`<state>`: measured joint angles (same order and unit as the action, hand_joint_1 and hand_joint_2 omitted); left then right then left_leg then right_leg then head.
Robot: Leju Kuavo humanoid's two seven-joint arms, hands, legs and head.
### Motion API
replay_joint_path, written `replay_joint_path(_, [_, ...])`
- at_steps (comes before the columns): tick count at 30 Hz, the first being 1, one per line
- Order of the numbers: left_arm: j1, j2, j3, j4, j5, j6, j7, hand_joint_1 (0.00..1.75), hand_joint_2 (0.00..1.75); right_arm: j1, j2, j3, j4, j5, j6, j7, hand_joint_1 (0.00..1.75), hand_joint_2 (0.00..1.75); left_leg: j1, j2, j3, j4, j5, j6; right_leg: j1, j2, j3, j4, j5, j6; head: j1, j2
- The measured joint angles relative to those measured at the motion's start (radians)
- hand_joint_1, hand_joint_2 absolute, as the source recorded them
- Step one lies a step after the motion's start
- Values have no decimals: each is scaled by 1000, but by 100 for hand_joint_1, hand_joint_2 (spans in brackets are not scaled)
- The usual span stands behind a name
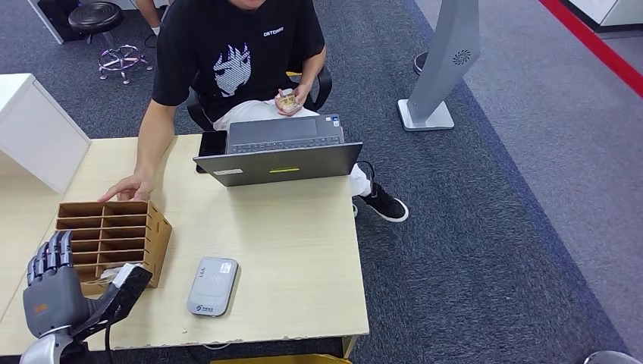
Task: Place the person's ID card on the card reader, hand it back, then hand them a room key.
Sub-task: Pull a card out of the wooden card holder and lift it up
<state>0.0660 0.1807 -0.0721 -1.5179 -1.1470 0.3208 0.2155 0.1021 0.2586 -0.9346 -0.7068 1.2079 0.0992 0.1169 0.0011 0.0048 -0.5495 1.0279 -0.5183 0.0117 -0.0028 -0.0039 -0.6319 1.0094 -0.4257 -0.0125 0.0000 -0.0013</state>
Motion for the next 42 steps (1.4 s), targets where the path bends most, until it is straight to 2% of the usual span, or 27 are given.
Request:
replay_joint_path(14, [15,-11,0,20,44,-7,2,0,175,8,1,39,-45,-117,0,40,0,175,0,0,0,0,0,0,0,0,0,0,0,0,0,0])
replay_joint_path(42, [15,-27,0,61,60,-3,3,0,175,37,1,108,-95,-183,0,71,0,175,0,1,0,0,0,0,0,2,-1,0,0,0,0,0])
